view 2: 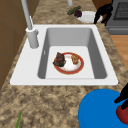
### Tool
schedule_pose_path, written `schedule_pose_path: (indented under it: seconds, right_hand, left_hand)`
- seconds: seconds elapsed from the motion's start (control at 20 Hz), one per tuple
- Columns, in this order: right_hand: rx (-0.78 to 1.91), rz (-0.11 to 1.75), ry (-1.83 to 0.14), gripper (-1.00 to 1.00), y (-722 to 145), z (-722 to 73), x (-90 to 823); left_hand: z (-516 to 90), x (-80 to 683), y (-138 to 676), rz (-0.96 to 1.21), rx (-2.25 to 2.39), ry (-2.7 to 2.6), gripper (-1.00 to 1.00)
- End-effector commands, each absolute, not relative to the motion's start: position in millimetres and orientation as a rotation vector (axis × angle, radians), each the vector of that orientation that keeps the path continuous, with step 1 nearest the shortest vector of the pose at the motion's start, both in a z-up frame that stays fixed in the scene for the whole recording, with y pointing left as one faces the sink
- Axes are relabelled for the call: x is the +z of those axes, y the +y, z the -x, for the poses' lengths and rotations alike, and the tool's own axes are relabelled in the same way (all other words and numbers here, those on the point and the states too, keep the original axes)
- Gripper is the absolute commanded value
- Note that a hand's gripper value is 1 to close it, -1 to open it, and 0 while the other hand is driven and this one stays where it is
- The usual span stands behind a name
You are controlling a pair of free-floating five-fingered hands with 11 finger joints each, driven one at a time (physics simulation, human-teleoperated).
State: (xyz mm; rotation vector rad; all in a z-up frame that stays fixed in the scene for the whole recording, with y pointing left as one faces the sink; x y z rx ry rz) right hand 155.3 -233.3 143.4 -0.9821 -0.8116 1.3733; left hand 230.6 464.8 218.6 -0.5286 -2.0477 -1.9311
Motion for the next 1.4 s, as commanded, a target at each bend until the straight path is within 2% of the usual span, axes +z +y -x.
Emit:
schedule_pose_path:
  seconds: [0.0, 0.8, 1.35]
  right_hand:
    - [1.373, 0.982, -0.812, 0.00, -233, -155, 143]
    - [1.373, 0.982, -0.812, 0.00, -233, -155, 143]
    - [1.373, 0.982, -0.812, 0.00, -233, -155, 143]
  left_hand:
    - [-232, 228, 465, 0.505, -1.933, -2.055, -1.00]
    - [-204, 274, 374, 0.544, -1.998, -1.957, -1.00]
    - [-151, 274, 313, 0.551, -1.955, -1.938, -1.00]
